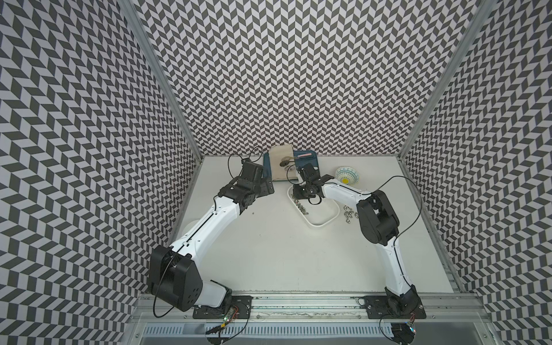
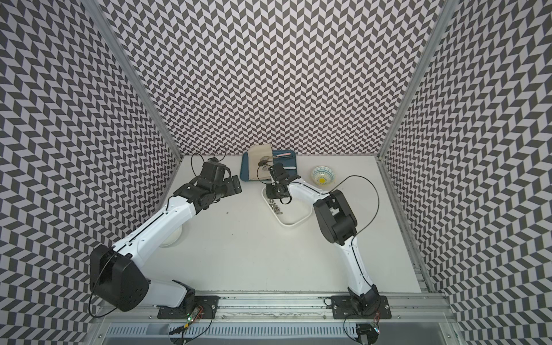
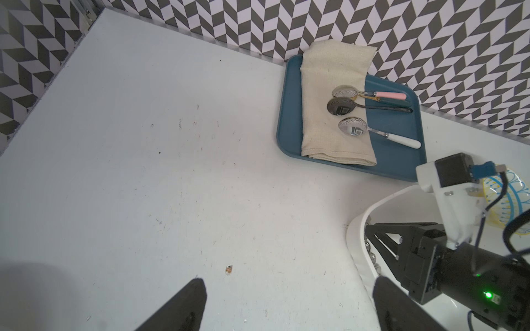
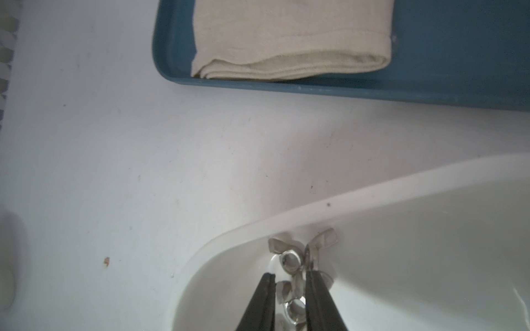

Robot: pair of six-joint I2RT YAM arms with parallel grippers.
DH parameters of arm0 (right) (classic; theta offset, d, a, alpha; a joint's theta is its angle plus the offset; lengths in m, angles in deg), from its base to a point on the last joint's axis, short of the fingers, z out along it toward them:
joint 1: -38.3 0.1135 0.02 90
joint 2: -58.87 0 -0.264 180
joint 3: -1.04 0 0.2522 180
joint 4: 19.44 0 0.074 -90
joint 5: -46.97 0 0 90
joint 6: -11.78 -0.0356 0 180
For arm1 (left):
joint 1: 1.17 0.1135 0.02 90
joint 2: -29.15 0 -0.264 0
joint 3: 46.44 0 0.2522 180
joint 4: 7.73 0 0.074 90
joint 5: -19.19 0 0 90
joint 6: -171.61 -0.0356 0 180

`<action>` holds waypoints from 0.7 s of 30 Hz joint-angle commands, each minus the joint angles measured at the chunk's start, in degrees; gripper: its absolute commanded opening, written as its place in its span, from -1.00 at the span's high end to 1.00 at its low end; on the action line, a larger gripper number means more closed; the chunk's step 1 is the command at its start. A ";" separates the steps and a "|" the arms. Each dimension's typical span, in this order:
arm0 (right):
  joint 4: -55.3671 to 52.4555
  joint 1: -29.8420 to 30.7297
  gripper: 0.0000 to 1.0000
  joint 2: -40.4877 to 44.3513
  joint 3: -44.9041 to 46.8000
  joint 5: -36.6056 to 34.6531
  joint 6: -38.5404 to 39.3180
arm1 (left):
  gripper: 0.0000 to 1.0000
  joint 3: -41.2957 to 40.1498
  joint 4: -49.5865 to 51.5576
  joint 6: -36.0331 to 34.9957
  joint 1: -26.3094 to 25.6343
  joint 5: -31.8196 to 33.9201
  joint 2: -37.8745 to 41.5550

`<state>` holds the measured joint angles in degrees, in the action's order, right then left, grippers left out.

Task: Take out the wing nut from the storage box
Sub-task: Pick up the wing nut from the storage box.

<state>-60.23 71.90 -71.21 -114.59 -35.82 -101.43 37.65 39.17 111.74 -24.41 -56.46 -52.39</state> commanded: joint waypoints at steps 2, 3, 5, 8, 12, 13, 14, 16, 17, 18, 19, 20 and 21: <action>1.35 -0.12 0.52 -0.59 -0.75 -2.68 -0.98 | -0.89 -0.26 0.19 0.17 -0.22 1.16 1.25; 1.49 -0.20 0.52 -0.56 -0.70 -2.90 -1.06 | -0.90 -0.26 0.17 0.02 -0.22 1.12 1.27; 1.54 -0.29 0.51 -0.94 -0.83 -2.66 -1.16 | -0.90 -0.29 0.08 -0.12 -0.19 1.12 1.29; 1.55 -0.38 0.51 -1.84 -1.27 -2.31 -1.41 | -0.90 -0.34 -0.01 -0.18 -0.05 1.12 1.22; 1.35 -0.56 0.51 -3.22 -2.17 -2.20 -1.67 | -0.90 -0.28 -0.10 -0.50 -0.13 1.21 1.29; 1.35 -0.64 0.51 -3.40 -2.28 -2.14 -1.72 | -0.90 -0.19 -0.10 -0.49 -0.13 1.25 1.29; 1.36 -0.65 0.52 -3.51 -2.35 -2.19 -1.67 | -0.90 -0.20 -0.10 -0.50 -0.13 1.30 1.34; 1.19 -0.73 0.55 -3.86 -2.46 -2.16 -1.72 | -0.90 -0.38 -0.10 -0.58 -0.13 1.38 1.46; 1.25 -0.73 0.56 -3.99 -2.46 -2.16 -1.67 | -0.90 -0.47 -0.19 -0.60 -0.03 1.38 1.46; 1.11 -0.73 0.58 -4.10 -2.46 -2.12 -1.67 | -0.90 -0.54 -0.20 -0.53 -0.05 1.38 1.51; 1.01 -0.73 0.60 -4.19 -2.46 -2.25 -1.72 | -0.90 -0.58 -0.27 -0.60 -0.04 1.38 1.51; 0.88 -0.73 0.61 -4.24 -2.34 -2.21 -1.67 | -0.90 -0.71 -0.34 -0.58 -0.04 1.38 1.61; 0.84 -0.73 0.64 -4.33 -2.22 -2.29 -1.74 | -0.90 -0.76 -0.47 -0.60 0.06 1.38 1.64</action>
<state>-59.93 71.49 -73.94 -115.99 -37.27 -102.93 37.54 39.13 111.68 -24.39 -55.94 -52.28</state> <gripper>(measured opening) 0.182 0.950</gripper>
